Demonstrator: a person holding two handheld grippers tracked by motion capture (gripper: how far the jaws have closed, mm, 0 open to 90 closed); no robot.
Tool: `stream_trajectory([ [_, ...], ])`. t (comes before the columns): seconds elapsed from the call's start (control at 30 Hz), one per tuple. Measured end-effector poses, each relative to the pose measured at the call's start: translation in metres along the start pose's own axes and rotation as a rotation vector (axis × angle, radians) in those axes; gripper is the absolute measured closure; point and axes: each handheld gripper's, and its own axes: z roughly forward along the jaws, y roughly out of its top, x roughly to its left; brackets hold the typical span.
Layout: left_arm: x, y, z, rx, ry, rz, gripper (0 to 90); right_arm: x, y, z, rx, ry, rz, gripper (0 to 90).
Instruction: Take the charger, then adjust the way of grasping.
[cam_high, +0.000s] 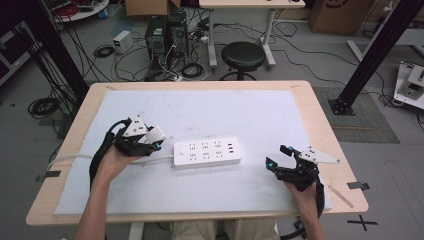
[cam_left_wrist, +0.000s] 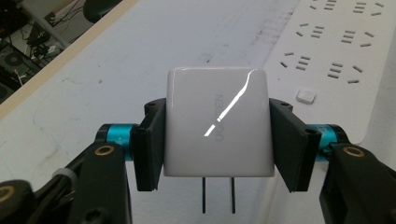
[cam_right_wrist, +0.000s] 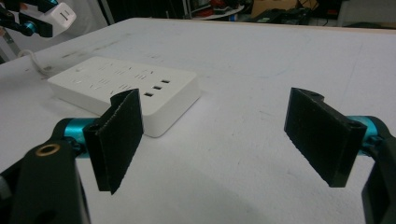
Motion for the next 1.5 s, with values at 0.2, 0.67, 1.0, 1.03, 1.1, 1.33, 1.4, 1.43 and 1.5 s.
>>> stream_trajectory([
  [0.2,-0.018,0.002,-0.001,-0.020,0.032,0.012,42.4,0.000,0.000,0.000,0.009,-0.002,0.003,20.2],
  [0.67,-0.056,0.011,-0.004,-0.079,0.124,0.033,42.4,0.000,0.000,0.000,0.007,-0.002,0.008,20.2],
  [1.0,-0.084,0.021,0.009,-0.095,0.128,0.079,42.4,0.000,0.001,0.001,0.016,0.001,0.020,20.2],
  [1.03,-0.086,0.022,0.011,-0.099,0.127,0.082,42.4,-0.001,0.001,0.001,0.015,0.004,0.010,20.2],
  [1.1,-0.090,0.023,0.015,-0.104,0.126,0.090,42.4,-0.001,0.001,0.002,0.020,0.003,0.014,20.2],
  [1.33,-0.101,0.029,0.023,-0.116,0.133,0.122,42.4,-0.001,0.001,0.002,0.022,0.014,0.018,20.2],
  [1.4,-0.106,0.032,0.023,-0.126,0.145,0.133,42.4,0.000,0.001,0.002,0.028,0.024,0.025,20.2],
  [1.43,-0.107,0.033,0.023,-0.127,0.149,0.142,42.4,0.001,0.002,0.002,0.027,0.033,0.030,20.2],
  [1.5,-0.109,0.034,0.023,-0.133,0.158,0.148,42.4,0.002,0.002,0.003,0.022,0.034,0.026,20.2],
])
